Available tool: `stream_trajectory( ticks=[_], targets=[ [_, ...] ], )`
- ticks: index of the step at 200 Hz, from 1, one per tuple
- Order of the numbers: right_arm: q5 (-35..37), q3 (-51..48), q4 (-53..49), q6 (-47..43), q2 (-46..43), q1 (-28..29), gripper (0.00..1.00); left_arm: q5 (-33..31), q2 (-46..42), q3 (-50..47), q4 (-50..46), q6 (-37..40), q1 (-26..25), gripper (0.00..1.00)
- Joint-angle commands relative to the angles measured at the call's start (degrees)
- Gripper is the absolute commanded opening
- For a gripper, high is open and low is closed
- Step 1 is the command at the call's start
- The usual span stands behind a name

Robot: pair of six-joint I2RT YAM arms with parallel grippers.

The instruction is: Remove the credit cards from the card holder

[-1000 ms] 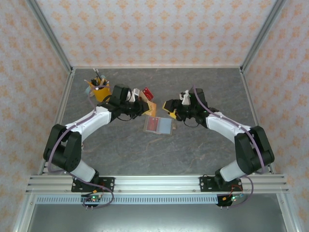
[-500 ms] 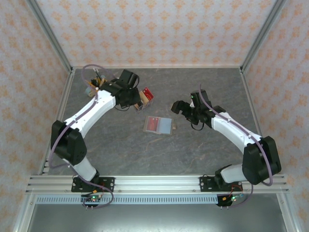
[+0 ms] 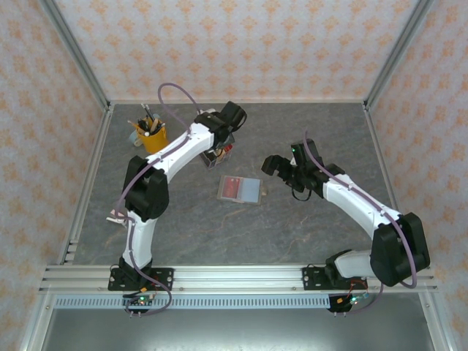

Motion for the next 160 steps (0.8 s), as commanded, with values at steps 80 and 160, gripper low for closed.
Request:
stream_trajectory(
  ticks=[80,160],
  targets=[
    [-0.78,-1.15,-0.28,0.14,-1.06,-0.17,1.0,-4.79,7.61,6.22,-2.42,-6.26,0.59,0.0],
    [-0.8,-1.19,-0.89,-0.08,-0.69,-0.21,1.0,-2.06,10.6,8.35,-2.58,-6.4,1.2,0.24]
  ],
)
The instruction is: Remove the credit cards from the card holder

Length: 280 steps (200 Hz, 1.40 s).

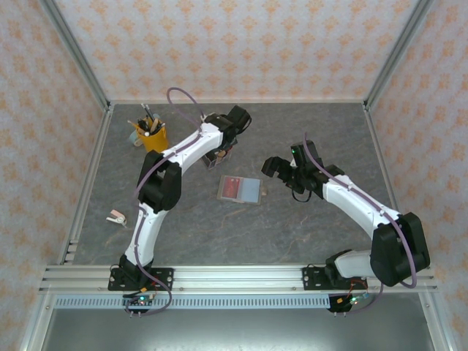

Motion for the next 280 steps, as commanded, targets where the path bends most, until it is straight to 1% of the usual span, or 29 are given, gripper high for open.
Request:
stream_trajectory(
  ticks=[1,16,55,78,92,105,117,135,148,183,218,246,266,280],
  targets=[
    [-0.41,-0.45,-0.9,-0.08,-0.69,-0.19,1.0,-0.31,0.91,1.95,-1.35,-1.2,0.71,0.25],
    [-0.32,-0.4,-1.08,-0.17,-0.65,-0.2,1.0,0.14,0.84,2.58,-1.55,-0.29,0.82,0.29],
    [-0.23,-0.23,-1.21,-0.19,-0.55,-0.22,1.0,4.49,-1.3,3.38,0.24,4.61,1.04,0.34],
    [-0.64,-0.15,-1.58,-0.75,-0.65,-0.14,0.97,7.45,-4.75,2.84,0.81,7.73,1.23,0.38],
    [-0.68,0.2,-2.32,-1.1,-0.57,-0.09,0.95,8.74,-8.29,0.74,1.39,9.61,1.21,0.44],
    [0.35,0.68,-3.47,-1.5,-0.69,0.7,0.93,9.32,-12.62,-3.23,2.45,11.02,1.36,0.5],
    [2.77,1.54,-4.73,-1.74,-0.51,2.51,0.92,9.85,-17.16,-7.97,3.67,12.11,1.71,0.57],
    [5.99,3.31,-5.95,-1.76,0.76,6.36,0.9,11.38,-25.0,-16.35,6.04,12.97,2.8,0.66],
    [8.13,5.14,-6.9,-1.25,2.75,9.44,0.88,13.22,-30.01,-22.57,7.78,13.09,4.61,0.71],
    [12.44,11.51,-9.03,0.4,11.59,16.79,0.8,18.39,-41.75,-38.79,12.24,14.19,10.36,0.85],
    [15.87,20.12,-12.67,1.69,22.01,21.55,0.74,18.81,-49.96,-49.08,13.1,17.39,14.13,0.99],
    [16.45,25.27,-14.63,2.47,28.29,22.48,0.7,19.27,-54.08,-54.53,14.16,18.82,16.23,1.0],
    [16.88,28.27,-16.3,2.28,31.69,22.59,0.68,19.42,-55.02,-56.4,14.38,18.45,17.25,1.0],
    [17.09,29.78,-17.27,2.03,33.57,22.59,0.67,20.75,-55.16,-57.33,15.4,18.08,17.81,1.0]
  ],
)
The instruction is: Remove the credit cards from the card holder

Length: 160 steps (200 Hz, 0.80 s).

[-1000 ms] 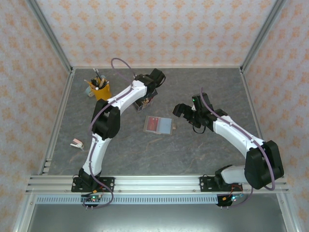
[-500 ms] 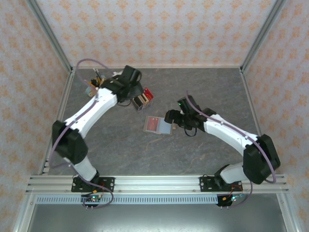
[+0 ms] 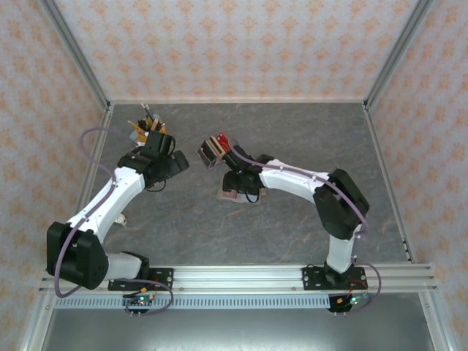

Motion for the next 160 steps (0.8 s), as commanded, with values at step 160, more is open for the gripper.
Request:
stream_trajectory(
  ticks=[160],
  targets=[
    [3.75,5.22,-8.5,-2.3,10.83,-0.27,0.45,20.77,9.97,-1.29,10.27,3.55,0.65,0.92]
  ],
)
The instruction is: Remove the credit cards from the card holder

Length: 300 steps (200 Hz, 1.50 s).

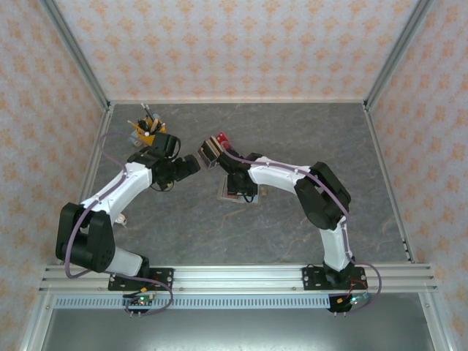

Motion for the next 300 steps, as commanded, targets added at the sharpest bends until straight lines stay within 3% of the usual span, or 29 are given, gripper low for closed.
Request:
stream_trajectory(
  ticks=[1,39,110,142,199,300],
  targets=[
    [1.28,-0.17,-3.09,-0.77,2.49,-0.15,0.45,4.98,1.99,0.48,2.75,1.37,0.13,0.91],
    [0.97,-1.0,-2.53,-1.15,2.54,-0.3,0.39,9.04,4.99,0.63,4.94,1.5,-1.88,0.78],
    [-1.09,-4.65,0.95,-1.48,0.17,-1.21,0.32,16.28,13.54,3.13,10.83,0.78,-9.03,0.41],
    [-1.36,-5.41,1.5,-1.41,-0.45,-1.47,0.3,17.22,16.95,4.67,12.16,0.0,-10.68,0.33],
    [-2.45,-6.62,2.69,-1.54,-1.43,-1.83,0.27,17.34,20.25,6.33,12.67,-0.54,-12.17,0.26],
    [-3.94,-7.92,4.54,-1.62,-2.43,-2.07,0.26,15.79,25.03,7.91,10.02,0.2,-12.52,0.25]
  ],
)
